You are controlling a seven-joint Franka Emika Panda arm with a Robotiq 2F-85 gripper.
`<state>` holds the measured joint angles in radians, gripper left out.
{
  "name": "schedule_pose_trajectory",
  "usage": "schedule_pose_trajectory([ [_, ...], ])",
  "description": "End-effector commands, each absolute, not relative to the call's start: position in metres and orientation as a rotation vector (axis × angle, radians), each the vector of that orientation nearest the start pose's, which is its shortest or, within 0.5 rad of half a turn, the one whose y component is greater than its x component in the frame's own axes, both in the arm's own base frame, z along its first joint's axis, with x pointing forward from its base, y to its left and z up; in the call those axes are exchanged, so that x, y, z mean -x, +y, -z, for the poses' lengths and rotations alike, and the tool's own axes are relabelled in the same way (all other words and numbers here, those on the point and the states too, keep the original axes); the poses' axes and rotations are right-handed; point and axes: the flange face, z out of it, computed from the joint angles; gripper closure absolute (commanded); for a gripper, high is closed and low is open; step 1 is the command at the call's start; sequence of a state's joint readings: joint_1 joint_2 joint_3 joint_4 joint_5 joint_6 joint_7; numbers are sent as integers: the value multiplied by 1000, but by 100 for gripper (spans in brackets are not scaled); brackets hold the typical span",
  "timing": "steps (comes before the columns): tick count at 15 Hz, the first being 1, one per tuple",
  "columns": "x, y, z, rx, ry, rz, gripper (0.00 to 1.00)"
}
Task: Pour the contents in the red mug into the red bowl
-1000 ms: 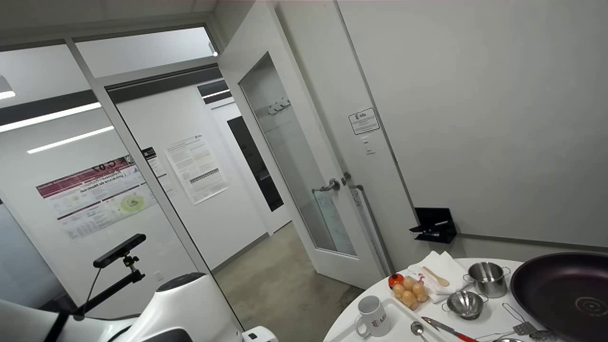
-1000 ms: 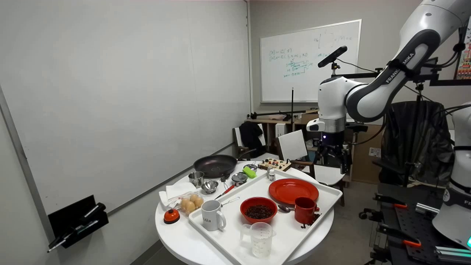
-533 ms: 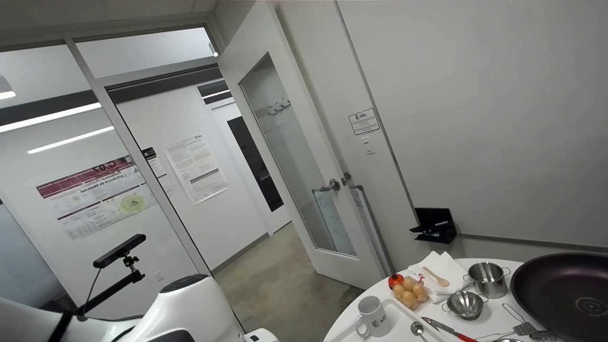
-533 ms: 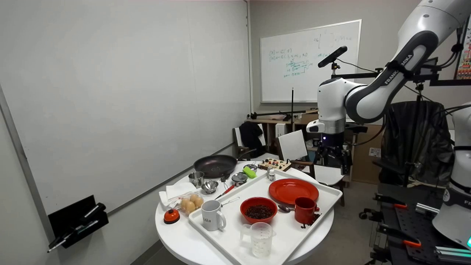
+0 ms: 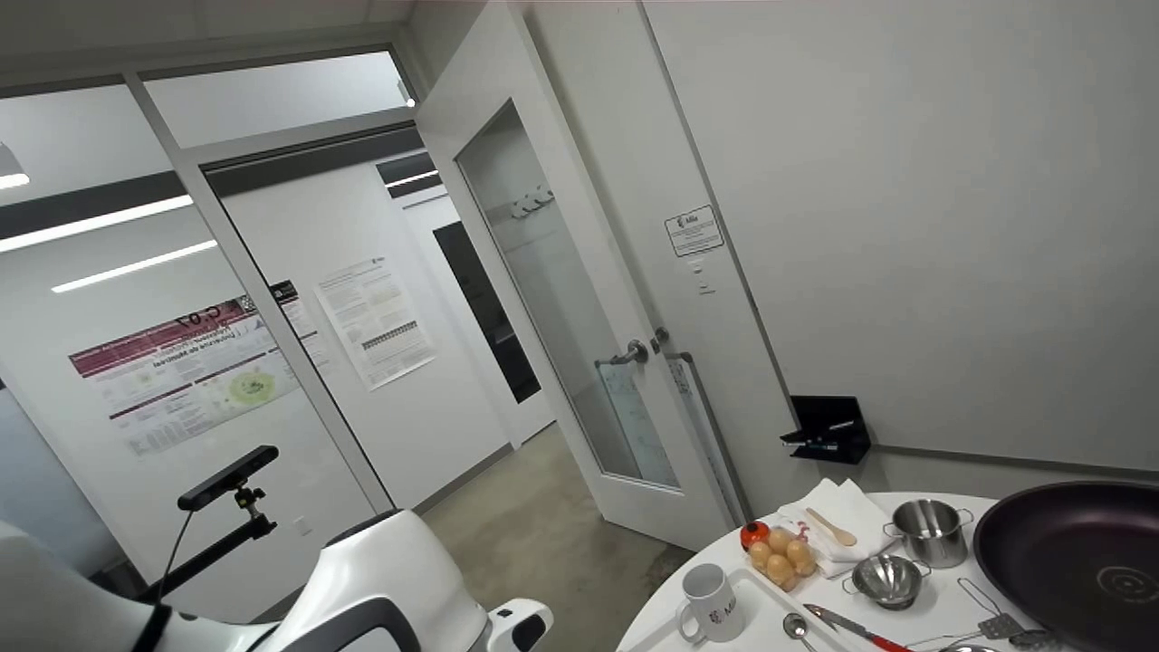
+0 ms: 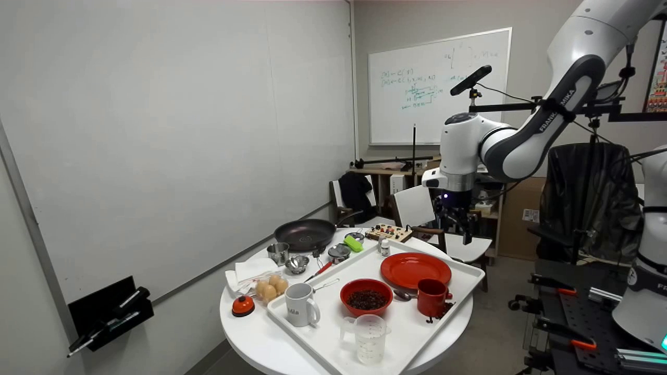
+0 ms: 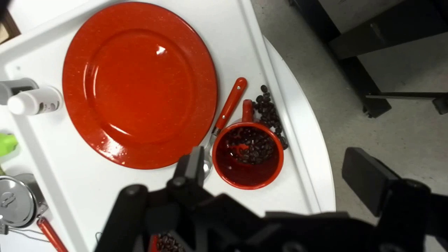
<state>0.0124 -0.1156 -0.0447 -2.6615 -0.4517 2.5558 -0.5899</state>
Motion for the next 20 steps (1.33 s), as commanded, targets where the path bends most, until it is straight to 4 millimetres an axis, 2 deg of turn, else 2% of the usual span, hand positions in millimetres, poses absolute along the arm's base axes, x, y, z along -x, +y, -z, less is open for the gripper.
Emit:
schedule_pose_trajectory([
  [1,-441,-13,-254,3008,-1559,-108,0],
  [9,-445,-27,-179,2919,-1515,-213,0],
  [15,-443,-29,-138,2859,-1552,-264,0],
  [17,-441,-30,-131,2828,-1541,-232,0],
  [18,-437,-26,-140,2861,-1525,-270,0],
  [20,-437,-28,-133,2843,-1532,-265,0],
])
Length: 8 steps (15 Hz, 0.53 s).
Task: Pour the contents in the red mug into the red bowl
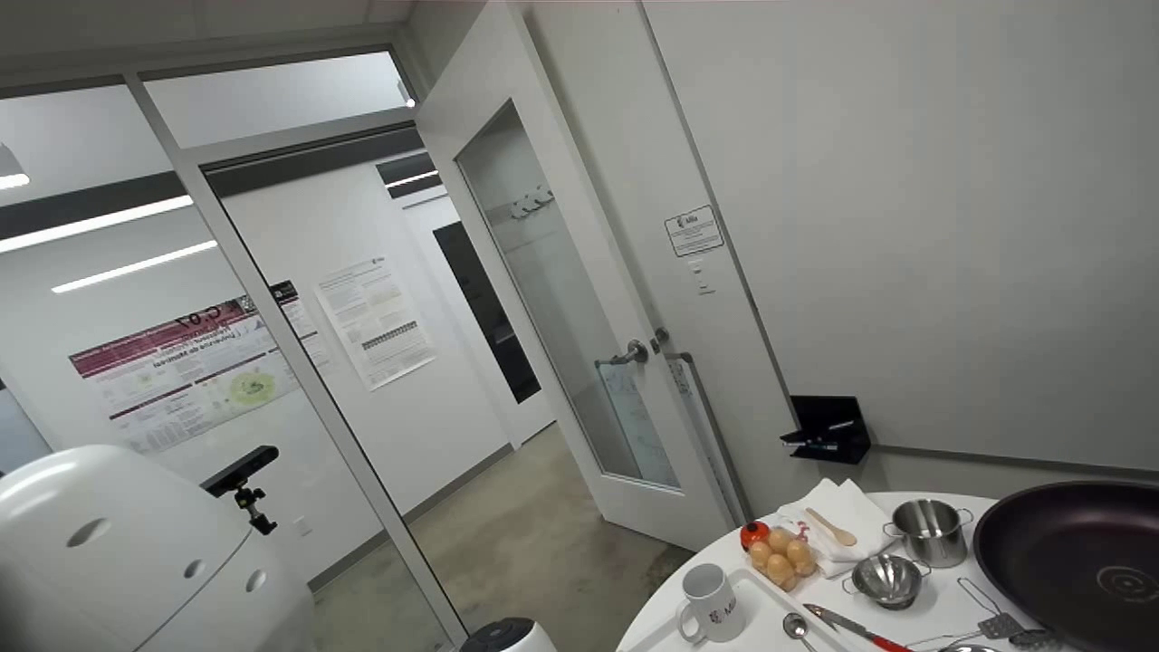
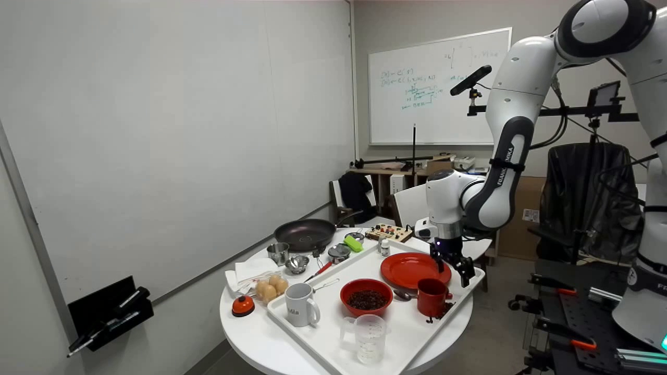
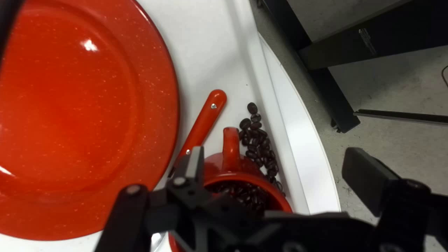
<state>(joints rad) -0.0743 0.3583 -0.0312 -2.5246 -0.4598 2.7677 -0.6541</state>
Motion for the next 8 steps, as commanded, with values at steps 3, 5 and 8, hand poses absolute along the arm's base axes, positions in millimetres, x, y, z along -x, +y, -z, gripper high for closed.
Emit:
schedule_pose_trajectory([
  [3,-436,-31,-146,2932,-1510,-273,0],
  [5,-440,-31,-148,2957,-1529,-268,0],
  [8,-445,-27,-141,2964,-1543,-280,0],
])
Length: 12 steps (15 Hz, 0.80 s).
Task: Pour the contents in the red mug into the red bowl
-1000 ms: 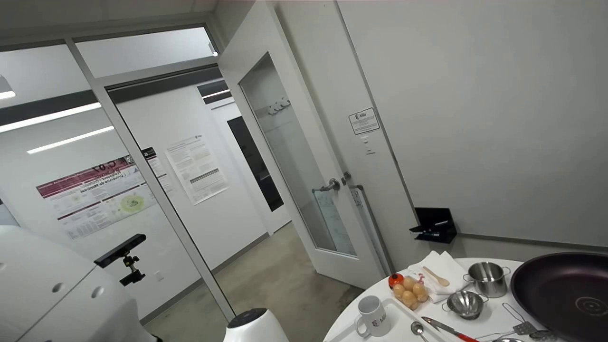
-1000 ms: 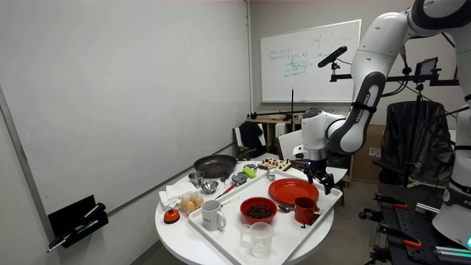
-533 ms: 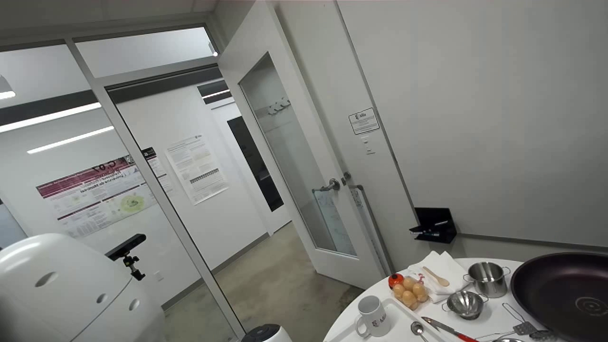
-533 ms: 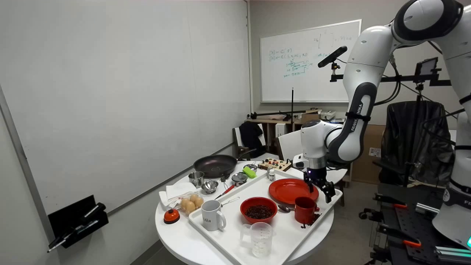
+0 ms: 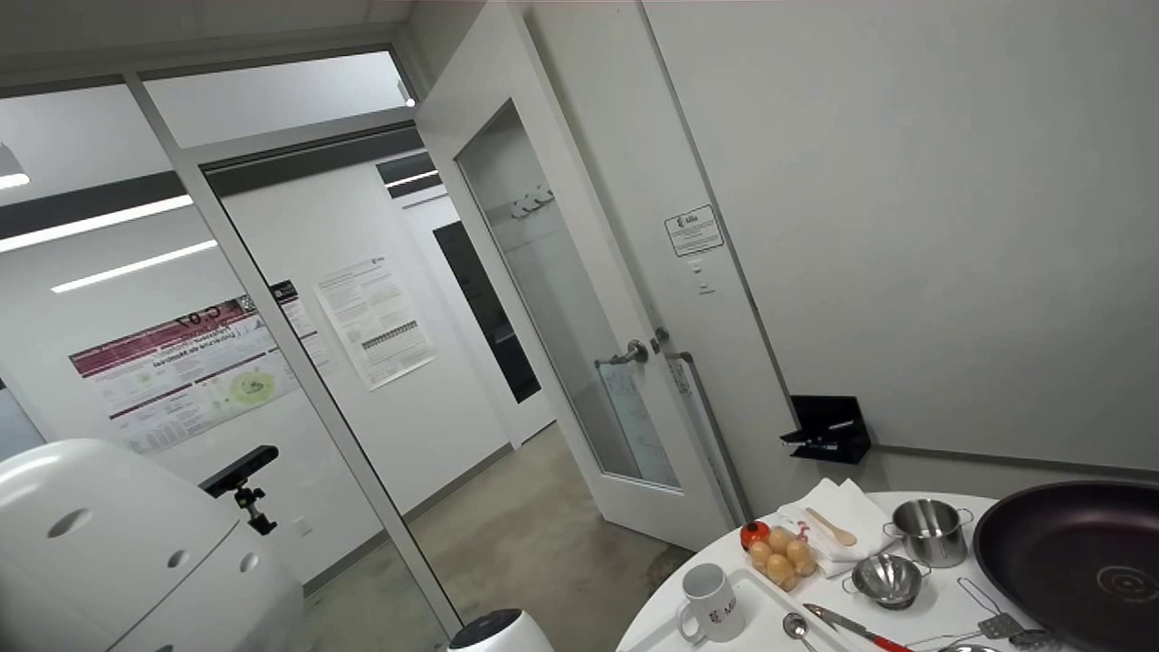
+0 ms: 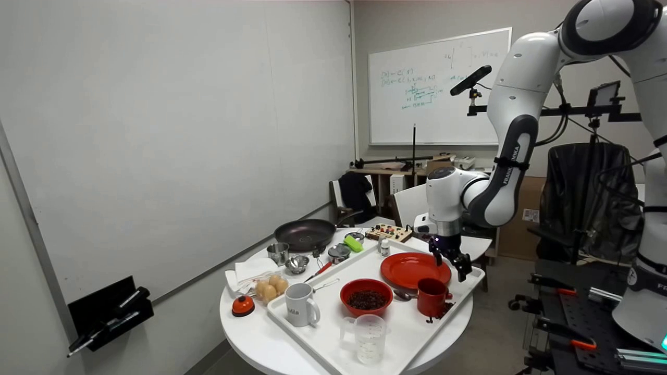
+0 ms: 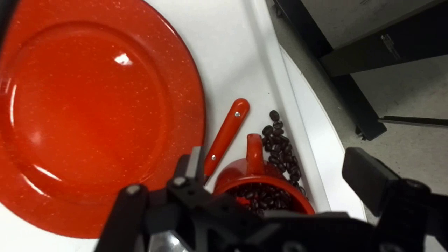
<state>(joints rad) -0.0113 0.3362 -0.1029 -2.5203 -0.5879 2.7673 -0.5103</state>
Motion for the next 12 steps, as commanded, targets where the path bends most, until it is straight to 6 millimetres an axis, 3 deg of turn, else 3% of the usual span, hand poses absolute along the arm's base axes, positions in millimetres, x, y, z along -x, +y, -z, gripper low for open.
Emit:
schedule_pose_trajectory([
  [1,-446,-26,-138,2961,-1540,-289,0],
  [11,-458,-35,-86,2888,-1511,-352,0],
  [12,-459,-35,-82,2884,-1508,-356,8],
])
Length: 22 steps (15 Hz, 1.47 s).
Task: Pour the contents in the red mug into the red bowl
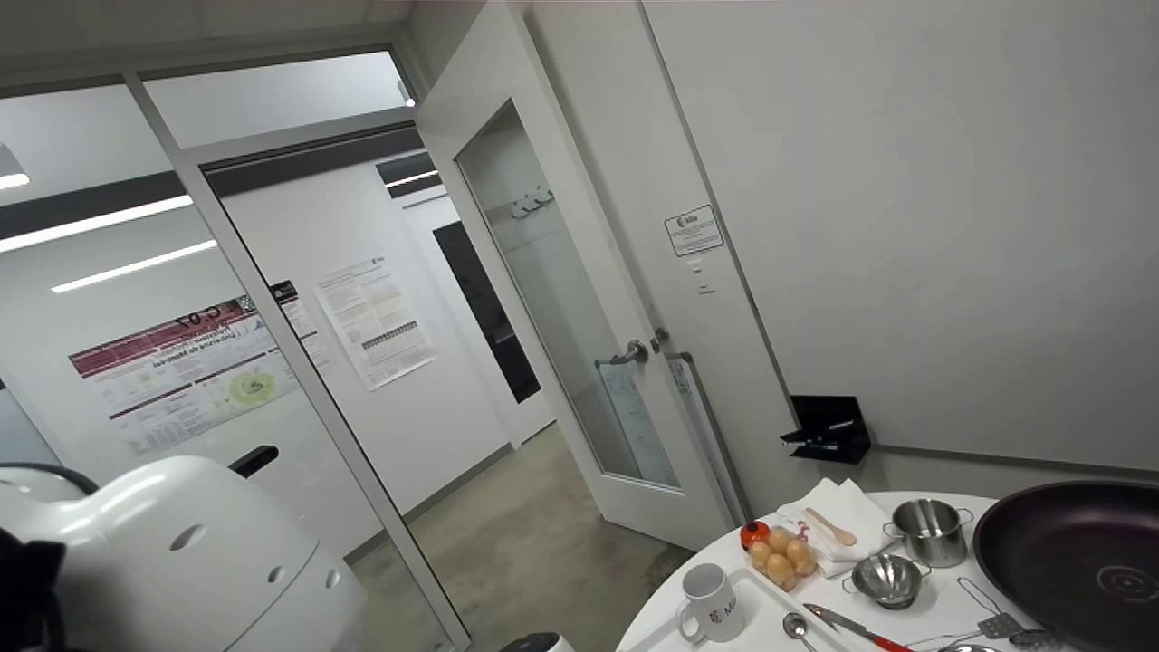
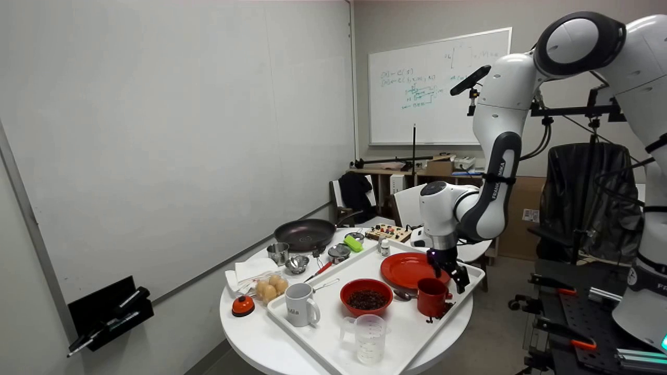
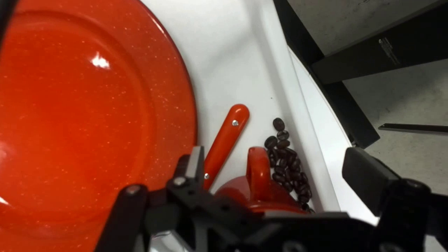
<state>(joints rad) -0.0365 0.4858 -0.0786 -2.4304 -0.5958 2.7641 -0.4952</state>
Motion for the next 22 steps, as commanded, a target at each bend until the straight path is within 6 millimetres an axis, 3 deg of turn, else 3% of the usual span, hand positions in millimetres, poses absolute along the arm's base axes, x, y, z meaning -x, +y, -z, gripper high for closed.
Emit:
schedule_pose_trajectory([
  [1,-457,-34,-77,2882,-1506,-359,26],
  [10,-453,-36,-64,2875,-1487,-369,94],
  [11,-452,-37,-65,2871,-1482,-366,97],
  [12,-454,-38,-66,2867,-1482,-359,59],
  [14,-453,-39,-68,2874,-1469,-343,57],
  [21,-455,-39,-73,2886,-1449,-247,7],
  [22,-456,-39,-74,2886,-1449,-238,38],
])
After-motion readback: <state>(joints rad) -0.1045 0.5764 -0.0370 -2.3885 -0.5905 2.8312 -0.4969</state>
